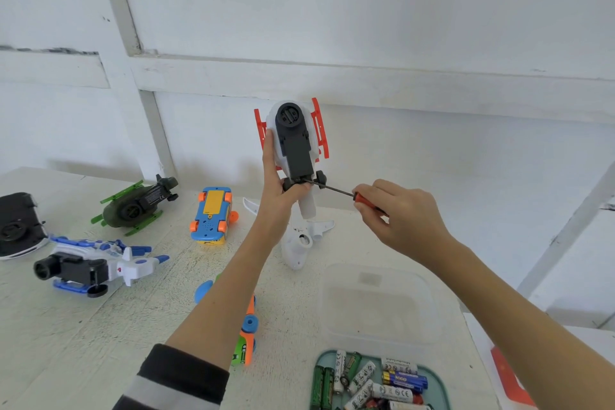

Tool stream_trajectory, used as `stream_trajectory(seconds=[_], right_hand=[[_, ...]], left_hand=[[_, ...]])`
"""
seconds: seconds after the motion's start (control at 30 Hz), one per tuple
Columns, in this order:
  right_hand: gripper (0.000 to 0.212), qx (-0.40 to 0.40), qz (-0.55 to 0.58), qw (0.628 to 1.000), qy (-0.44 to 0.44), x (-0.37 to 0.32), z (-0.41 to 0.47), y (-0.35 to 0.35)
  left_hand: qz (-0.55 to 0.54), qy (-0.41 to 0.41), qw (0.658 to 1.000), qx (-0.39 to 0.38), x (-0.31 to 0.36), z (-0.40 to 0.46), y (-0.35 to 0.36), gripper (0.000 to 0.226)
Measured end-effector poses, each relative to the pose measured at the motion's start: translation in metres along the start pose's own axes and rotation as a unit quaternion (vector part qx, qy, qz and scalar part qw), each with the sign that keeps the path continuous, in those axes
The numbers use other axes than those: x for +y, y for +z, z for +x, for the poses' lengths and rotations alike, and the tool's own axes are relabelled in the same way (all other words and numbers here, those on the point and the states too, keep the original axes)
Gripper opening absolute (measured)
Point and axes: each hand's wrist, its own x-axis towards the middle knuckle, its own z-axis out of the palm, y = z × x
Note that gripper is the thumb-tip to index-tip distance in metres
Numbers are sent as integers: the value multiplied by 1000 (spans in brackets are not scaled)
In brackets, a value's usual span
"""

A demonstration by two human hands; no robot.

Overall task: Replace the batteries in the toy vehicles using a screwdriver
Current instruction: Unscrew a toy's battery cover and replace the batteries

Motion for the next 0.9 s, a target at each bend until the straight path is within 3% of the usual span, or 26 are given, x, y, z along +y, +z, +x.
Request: stream_trajectory(seconds=[0.43,0.9], right_hand=[[24,21,15,1000,-18,1,6,-11],[26,20,9,999,27,11,46,-18]], left_hand=[[2,-33,999,35,-7,0,-2,79],[1,-82,997,-14,-17,-7,-4,72]])
